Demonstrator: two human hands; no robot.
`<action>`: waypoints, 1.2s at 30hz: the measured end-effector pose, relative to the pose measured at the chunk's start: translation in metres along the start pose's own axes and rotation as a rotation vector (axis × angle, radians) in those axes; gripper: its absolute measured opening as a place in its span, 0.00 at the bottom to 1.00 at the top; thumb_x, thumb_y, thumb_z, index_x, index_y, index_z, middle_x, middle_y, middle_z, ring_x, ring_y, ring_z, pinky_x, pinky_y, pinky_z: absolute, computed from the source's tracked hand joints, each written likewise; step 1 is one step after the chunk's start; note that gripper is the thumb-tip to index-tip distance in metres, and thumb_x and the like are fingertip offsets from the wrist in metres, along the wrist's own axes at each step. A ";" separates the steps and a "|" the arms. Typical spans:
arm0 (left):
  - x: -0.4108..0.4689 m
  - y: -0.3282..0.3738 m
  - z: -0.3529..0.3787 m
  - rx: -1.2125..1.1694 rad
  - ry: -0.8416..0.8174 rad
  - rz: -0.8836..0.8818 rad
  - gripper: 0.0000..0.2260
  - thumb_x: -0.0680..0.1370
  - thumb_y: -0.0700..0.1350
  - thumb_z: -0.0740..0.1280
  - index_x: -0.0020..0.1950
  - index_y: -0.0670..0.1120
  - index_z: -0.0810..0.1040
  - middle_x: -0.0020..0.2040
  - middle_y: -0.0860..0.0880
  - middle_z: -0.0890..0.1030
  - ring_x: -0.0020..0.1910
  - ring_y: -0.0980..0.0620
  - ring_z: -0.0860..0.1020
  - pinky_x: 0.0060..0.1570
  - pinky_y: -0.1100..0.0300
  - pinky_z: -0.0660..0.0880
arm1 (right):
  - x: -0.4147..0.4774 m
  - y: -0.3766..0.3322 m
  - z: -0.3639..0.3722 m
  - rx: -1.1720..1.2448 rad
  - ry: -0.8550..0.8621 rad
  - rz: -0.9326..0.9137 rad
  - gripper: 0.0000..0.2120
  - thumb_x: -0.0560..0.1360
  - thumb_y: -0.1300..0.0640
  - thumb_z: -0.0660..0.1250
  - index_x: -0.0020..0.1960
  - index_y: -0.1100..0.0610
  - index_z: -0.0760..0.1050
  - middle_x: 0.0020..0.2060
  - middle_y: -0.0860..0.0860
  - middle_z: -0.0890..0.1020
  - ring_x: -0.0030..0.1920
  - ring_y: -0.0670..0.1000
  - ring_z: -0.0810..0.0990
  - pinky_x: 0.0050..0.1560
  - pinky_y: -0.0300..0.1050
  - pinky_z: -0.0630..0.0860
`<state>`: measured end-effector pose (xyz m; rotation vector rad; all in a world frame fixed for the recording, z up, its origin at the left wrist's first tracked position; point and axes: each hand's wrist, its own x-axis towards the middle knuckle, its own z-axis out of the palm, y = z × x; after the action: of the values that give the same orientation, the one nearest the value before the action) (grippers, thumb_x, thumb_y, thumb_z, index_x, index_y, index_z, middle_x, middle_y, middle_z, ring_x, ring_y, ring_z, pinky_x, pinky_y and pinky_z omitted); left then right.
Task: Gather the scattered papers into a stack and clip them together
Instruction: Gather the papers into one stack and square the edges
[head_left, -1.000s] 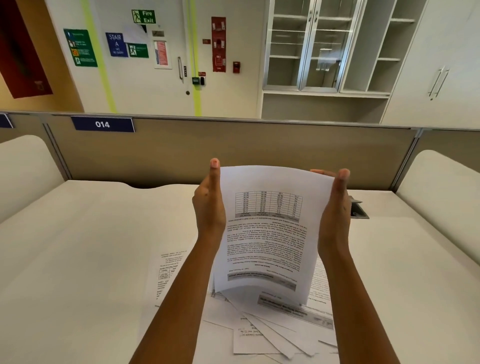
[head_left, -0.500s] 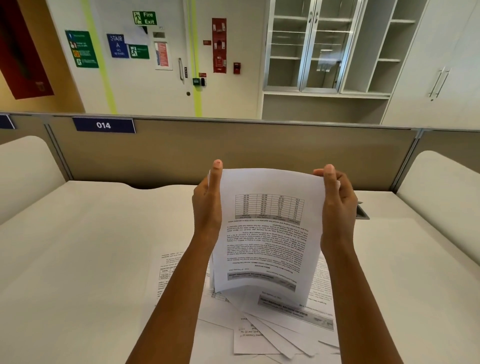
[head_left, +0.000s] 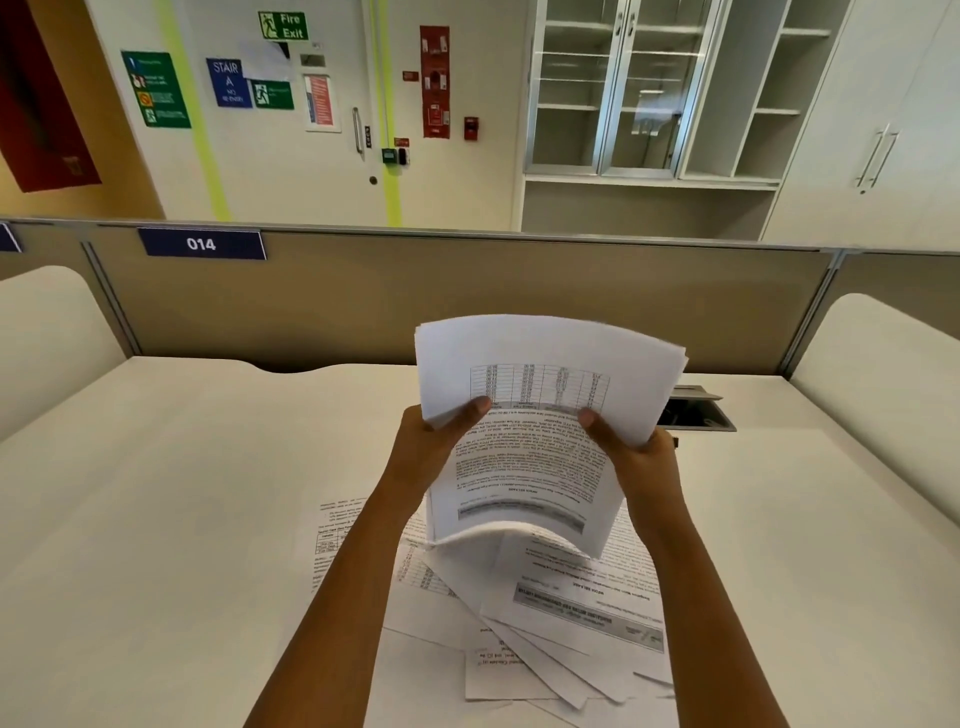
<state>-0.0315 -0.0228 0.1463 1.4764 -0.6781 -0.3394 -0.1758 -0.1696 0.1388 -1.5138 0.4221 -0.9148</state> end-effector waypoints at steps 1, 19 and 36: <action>0.000 -0.005 0.000 0.010 -0.002 -0.026 0.04 0.75 0.47 0.68 0.46 0.57 0.76 0.43 0.54 0.81 0.43 0.51 0.80 0.41 0.62 0.78 | 0.000 0.005 0.000 -0.011 -0.019 0.025 0.07 0.71 0.58 0.70 0.45 0.47 0.78 0.38 0.44 0.84 0.40 0.45 0.83 0.38 0.40 0.80; -0.004 -0.032 0.013 -0.943 0.315 -0.313 0.23 0.72 0.46 0.70 0.67 0.46 0.73 0.62 0.43 0.79 0.62 0.40 0.77 0.61 0.39 0.72 | -0.012 0.057 0.019 0.215 -0.080 0.267 0.26 0.61 0.50 0.76 0.56 0.55 0.77 0.49 0.52 0.85 0.49 0.51 0.84 0.46 0.45 0.82; -0.016 -0.117 -0.048 0.398 0.414 -0.527 0.18 0.76 0.34 0.64 0.67 0.36 0.72 0.66 0.39 0.75 0.64 0.40 0.74 0.62 0.53 0.71 | -0.011 0.119 -0.019 -0.502 0.042 0.501 0.31 0.74 0.55 0.68 0.72 0.61 0.60 0.69 0.58 0.70 0.67 0.61 0.70 0.68 0.55 0.66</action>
<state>0.0075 0.0144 0.0305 2.0291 -0.0082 -0.2928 -0.1670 -0.1953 0.0206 -1.7196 1.0676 -0.4573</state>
